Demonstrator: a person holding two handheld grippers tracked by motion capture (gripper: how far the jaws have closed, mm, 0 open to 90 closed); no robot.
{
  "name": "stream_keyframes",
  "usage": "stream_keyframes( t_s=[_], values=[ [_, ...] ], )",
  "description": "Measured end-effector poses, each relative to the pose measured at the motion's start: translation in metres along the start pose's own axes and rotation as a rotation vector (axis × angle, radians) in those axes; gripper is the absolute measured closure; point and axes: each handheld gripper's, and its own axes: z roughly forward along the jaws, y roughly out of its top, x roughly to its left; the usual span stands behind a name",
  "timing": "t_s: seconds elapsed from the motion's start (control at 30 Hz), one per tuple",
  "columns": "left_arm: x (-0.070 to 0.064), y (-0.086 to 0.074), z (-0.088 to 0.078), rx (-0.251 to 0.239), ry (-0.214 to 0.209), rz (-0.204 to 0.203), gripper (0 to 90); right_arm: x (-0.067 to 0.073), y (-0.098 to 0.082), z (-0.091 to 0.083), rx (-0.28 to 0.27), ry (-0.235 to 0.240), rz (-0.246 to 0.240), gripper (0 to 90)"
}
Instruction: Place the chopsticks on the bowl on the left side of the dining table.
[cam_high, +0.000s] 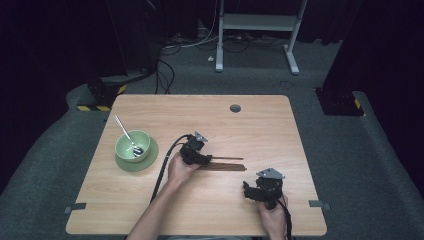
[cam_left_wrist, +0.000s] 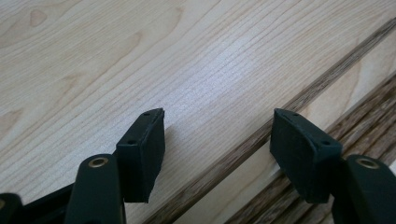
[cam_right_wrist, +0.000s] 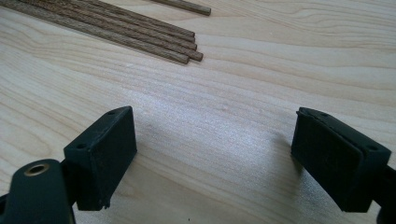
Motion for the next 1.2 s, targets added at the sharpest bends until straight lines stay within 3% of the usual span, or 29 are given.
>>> stream_keyframes(
  t_s=[0.13,0.33,0.47,0.87,1.03,1.2],
  values=[
    [0.000,0.003,0.000,0.013,0.015,0.019,38.9,0.000,0.000,0.000,0.000,0.000,0.000,13.6],
    [0.010,0.003,0.000,0.007,0.008,-0.024,44.7,0.000,0.000,0.000,-0.001,0.000,0.000,13.7],
    [0.018,0.001,-0.001,-0.001,0.028,-0.045,50.4,0.000,0.000,0.000,-0.001,0.000,-0.001,13.8],
    [0.029,0.000,-0.003,0.002,0.046,-0.061,65.5,0.000,0.000,0.000,-0.001,0.001,-0.001,13.9],
    [0.032,0.001,-0.004,0.016,0.049,-0.056,68.1,0.000,0.000,0.000,-0.001,0.001,-0.001,13.9],
    [0.032,0.006,-0.004,0.054,0.085,-0.021,72.4,0.000,0.000,0.000,-0.001,0.001,-0.001,13.9]
  ],
)
